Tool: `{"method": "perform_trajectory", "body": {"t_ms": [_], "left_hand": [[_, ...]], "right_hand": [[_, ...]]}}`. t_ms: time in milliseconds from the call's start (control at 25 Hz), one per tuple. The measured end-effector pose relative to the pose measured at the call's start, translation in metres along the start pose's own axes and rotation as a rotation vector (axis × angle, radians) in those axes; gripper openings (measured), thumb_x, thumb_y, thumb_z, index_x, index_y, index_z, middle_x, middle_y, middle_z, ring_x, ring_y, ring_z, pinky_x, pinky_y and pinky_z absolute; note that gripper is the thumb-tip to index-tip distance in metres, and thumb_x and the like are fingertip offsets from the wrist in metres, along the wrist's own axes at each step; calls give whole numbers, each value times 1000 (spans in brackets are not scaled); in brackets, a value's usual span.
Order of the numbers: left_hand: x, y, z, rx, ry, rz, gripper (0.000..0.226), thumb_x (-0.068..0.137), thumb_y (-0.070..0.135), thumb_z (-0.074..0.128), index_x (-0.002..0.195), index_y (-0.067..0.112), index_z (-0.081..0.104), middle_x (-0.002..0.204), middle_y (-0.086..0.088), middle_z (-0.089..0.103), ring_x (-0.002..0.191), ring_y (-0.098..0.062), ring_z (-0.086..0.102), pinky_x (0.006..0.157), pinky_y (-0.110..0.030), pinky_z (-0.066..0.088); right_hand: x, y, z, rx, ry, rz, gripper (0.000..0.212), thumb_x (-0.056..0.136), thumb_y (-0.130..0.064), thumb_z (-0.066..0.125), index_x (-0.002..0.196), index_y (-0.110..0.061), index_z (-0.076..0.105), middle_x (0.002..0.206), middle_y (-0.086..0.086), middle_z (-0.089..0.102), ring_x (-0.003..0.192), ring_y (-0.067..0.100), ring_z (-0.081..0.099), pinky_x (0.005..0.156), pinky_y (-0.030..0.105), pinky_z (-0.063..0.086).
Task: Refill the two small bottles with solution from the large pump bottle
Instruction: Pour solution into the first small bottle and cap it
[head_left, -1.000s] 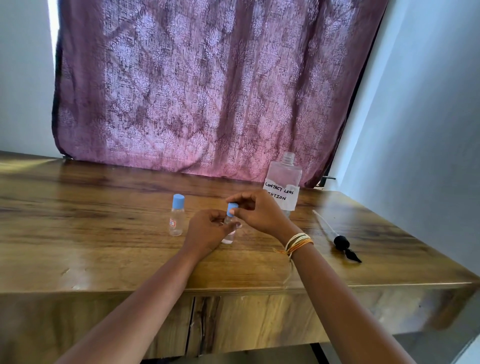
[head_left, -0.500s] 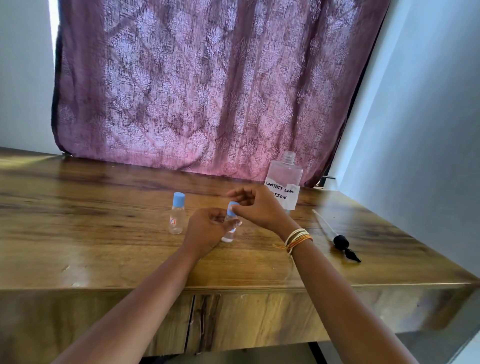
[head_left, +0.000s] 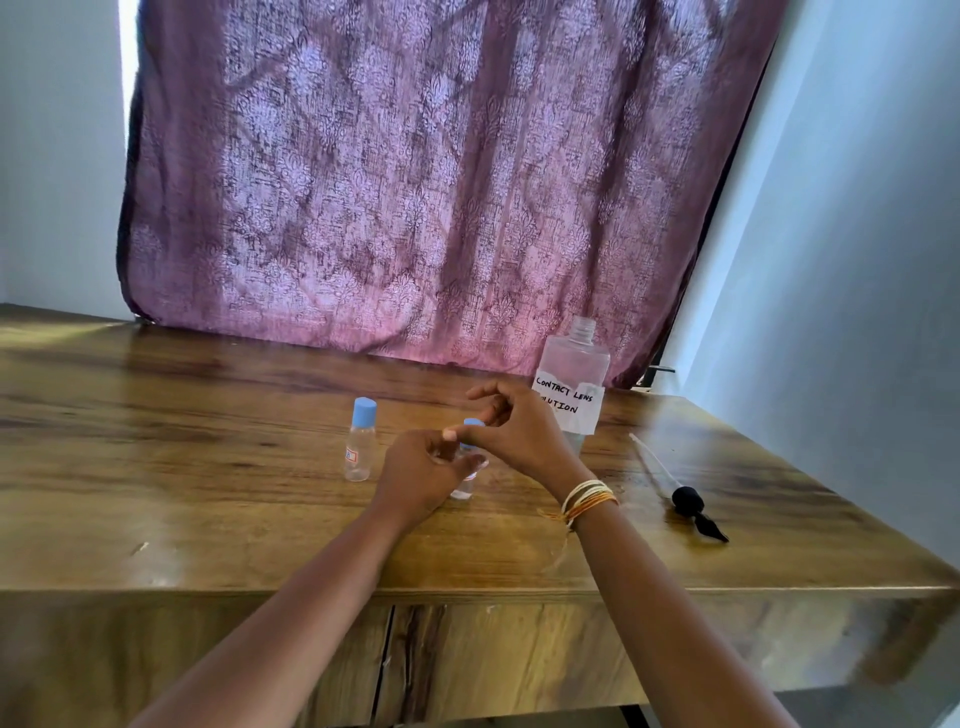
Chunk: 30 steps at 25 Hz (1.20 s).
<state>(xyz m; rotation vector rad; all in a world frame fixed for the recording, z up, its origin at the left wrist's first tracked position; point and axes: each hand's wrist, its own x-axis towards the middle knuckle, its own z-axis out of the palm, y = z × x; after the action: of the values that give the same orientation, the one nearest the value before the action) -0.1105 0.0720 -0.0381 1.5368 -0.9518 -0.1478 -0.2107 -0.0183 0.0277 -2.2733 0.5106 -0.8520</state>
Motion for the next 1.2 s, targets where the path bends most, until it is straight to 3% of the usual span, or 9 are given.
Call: {"method": "perform_trajectory", "body": {"t_ms": [80, 160, 240, 440, 560, 800, 920, 1040, 1200], "left_hand": [[0, 0, 0, 2, -15, 12, 19, 72, 30, 81, 77, 12, 75, 66, -3, 69, 57, -2, 55, 59, -21, 43], [-1, 1, -1, 2, -26, 11, 15, 73, 28, 81, 85, 19, 78, 69, 7, 72, 57, 6, 58, 56, -8, 41], [-1, 3, -1, 10, -25, -6, 17, 73, 29, 80, 89, 23, 77, 71, 10, 72, 59, 12, 59, 54, -3, 39], [-2, 5, -2, 29, -33, -30, 21, 75, 26, 79, 95, 21, 77, 77, 8, 73, 61, 10, 61, 55, -4, 40], [-3, 6, -2, 26, -30, -41, 24, 76, 26, 79, 99, 21, 76, 81, 7, 73, 69, 7, 62, 57, -5, 40], [-4, 5, -2, 48, 16, -32, 21, 75, 25, 79, 94, 17, 77, 65, 8, 68, 54, 6, 56, 52, -8, 37], [-6, 8, -4, 54, -36, -37, 29, 77, 25, 77, 105, 19, 75, 91, 1, 76, 83, -7, 68, 65, -11, 44], [-6, 10, -2, 168, -97, -12, 33, 73, 23, 79, 106, 19, 73, 95, 1, 75, 89, -13, 68, 70, -20, 48], [-7, 5, -5, 274, -133, -50, 57, 69, 22, 80, 122, 10, 61, 109, -4, 70, 98, -17, 67, 83, -23, 50]], "right_hand": [[1, 0, 1, 125, -121, 28, 49, 76, -10, 79, 120, -15, 57, 103, 7, 67, 94, 10, 64, 84, 22, 54], [1, -1, -2, 197, -216, 28, 49, 82, 13, 62, 125, -8, 54, 121, 15, 64, 115, 16, 61, 92, 26, 55], [0, -1, -5, 191, -174, 16, 43, 80, 19, 59, 118, -1, 59, 116, 18, 68, 108, 17, 65, 85, 22, 57], [0, 1, -3, 150, -78, 26, 37, 74, 7, 75, 108, -3, 64, 98, 13, 73, 82, 13, 69, 78, 19, 57], [-1, 4, -1, 172, -103, 24, 34, 78, 5, 73, 111, -3, 66, 96, 6, 72, 84, 5, 69, 78, 15, 56], [-4, 6, 9, 164, 128, 63, 28, 65, -6, 85, 91, -10, 75, 83, 3, 76, 77, 6, 72, 72, 17, 57], [-12, 22, 7, 291, 6, 80, 43, 73, -2, 80, 114, -4, 67, 105, 11, 73, 98, 13, 70, 86, 24, 57], [-28, 43, 17, 415, -119, 152, 45, 83, 7, 65, 126, 0, 54, 125, 13, 64, 118, 19, 61, 98, 32, 51], [-37, 48, 26, 371, -132, 147, 41, 80, 12, 67, 117, -5, 57, 109, 6, 69, 99, 10, 67, 89, 24, 53]]}}
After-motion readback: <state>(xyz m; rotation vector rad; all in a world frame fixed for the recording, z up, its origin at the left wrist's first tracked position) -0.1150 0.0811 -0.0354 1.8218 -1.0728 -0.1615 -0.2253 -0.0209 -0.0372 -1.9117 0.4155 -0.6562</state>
